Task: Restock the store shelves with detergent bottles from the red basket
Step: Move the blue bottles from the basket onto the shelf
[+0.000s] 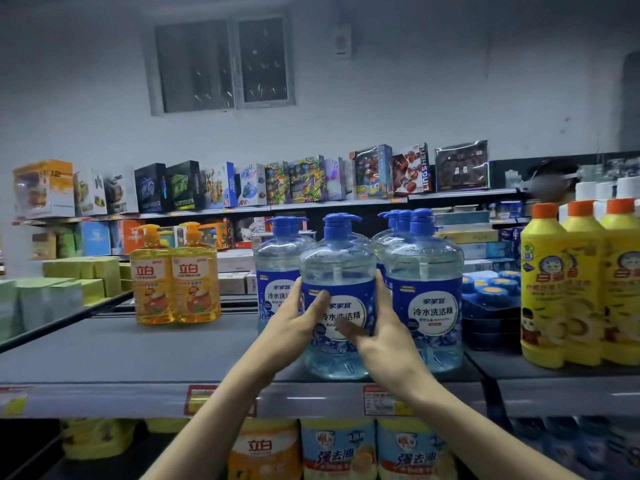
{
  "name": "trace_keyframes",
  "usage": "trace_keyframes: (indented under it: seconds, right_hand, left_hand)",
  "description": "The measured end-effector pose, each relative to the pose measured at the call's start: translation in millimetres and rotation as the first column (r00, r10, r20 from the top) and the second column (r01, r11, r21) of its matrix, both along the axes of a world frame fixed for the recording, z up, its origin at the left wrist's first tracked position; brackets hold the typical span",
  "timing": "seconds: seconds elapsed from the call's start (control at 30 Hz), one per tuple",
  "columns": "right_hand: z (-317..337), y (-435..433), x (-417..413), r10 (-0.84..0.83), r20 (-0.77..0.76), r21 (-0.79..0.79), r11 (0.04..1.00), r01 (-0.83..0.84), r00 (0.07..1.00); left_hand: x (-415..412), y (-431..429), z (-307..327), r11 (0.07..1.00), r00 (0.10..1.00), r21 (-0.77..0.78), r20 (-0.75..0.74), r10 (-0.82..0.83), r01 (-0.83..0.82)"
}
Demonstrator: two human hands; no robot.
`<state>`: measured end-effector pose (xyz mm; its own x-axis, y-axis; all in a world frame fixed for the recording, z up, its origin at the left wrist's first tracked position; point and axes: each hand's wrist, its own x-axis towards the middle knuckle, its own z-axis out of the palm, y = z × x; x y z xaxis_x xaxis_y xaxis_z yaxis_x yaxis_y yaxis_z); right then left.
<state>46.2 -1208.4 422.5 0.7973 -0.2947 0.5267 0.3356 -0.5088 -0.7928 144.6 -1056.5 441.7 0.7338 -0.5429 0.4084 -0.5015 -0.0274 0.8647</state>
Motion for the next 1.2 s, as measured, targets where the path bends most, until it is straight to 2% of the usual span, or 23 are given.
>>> trace_keyframes:
  seconds: [0.13,0.3,0.37,0.43,0.53,0.67,1.03,1.2]
  right_hand:
    - [-13,3,-23,-0.018,-0.089,-0.071,0.997,0.012,0.996]
    - [-30,0,-44,-0.079,-0.166,-0.275,0.961,0.031,0.983]
    - [-30,0,-48,-0.161,-0.174,-0.385,0.919,0.083,0.972]
    - [-26,0,-53,-0.282,-0.158,-0.526,0.835,0.161,0.946]
    - [-22,-5,-58,-0.375,-0.129,-0.613,0.758,0.224,0.918]
    - [-22,-14,-61,-0.382,-0.148,-0.59,0.774,0.228,0.912]
    - [-38,-42,-45,-0.239,-0.068,-0.315,0.927,0.206,0.969]
    - [-48,-47,-40,-0.23,0.024,-0.369,0.903,0.222,0.973]
  left_hand:
    - [-1,9,-14,0.998,0.999,0.042,-0.023,0.037,-0.036]
    - [-3,11,-34,0.983,0.987,0.115,0.093,0.134,-0.144]
    - [-4,7,-37,0.976,0.973,0.101,0.153,0.174,-0.191]
    - [-3,4,-39,0.974,0.966,0.094,0.18,0.186,-0.205]
    - [-2,-1,-39,0.976,0.962,0.084,0.202,0.183,-0.203]
    - [-4,-7,-38,0.974,0.96,0.053,0.188,0.206,-0.219]
    - [-6,-8,-40,0.978,0.947,0.04,0.261,0.187,-0.204]
    - [-1,-9,-47,0.969,0.936,0.026,0.268,0.229,-0.245]
